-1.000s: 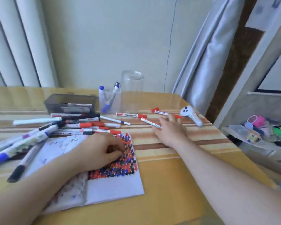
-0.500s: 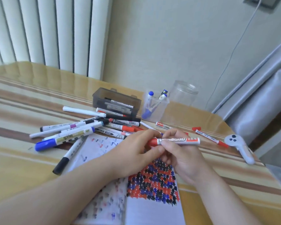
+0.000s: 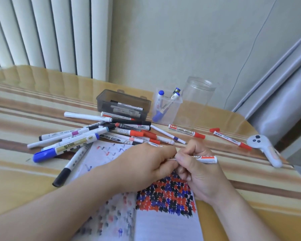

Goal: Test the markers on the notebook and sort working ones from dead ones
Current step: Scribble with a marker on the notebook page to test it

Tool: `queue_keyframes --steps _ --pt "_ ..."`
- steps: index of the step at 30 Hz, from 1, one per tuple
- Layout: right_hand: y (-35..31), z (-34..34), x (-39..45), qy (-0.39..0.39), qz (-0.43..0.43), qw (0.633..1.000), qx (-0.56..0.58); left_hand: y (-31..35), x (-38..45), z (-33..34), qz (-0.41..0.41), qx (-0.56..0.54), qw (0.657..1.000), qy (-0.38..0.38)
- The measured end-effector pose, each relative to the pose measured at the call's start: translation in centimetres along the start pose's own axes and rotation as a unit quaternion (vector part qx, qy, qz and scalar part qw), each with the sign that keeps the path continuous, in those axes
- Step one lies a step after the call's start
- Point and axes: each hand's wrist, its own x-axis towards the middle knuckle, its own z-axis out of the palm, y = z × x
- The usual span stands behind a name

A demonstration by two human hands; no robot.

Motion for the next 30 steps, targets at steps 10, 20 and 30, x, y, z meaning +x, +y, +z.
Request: queue_keyframes --steps 10,20,30 --pt "-0.7 -0.7 0.1 0.039 -0.014 0.999 -0.001 0.3 0.0 -1.1 -0.089 -0.092 0.992 0.009" --pt "-2.1 -2.0 -0.5 0.158 0.137 0.975 0.08 0.1 -0.4 -4.9 -0.179 -0.024 0.951 -0.251" --pt "-1.0 -1.9 -2.2 0.216 0.073 0.97 0.08 -2.4 -3.7 -3.7 -0.056 -0.007 0.992 -0.114"
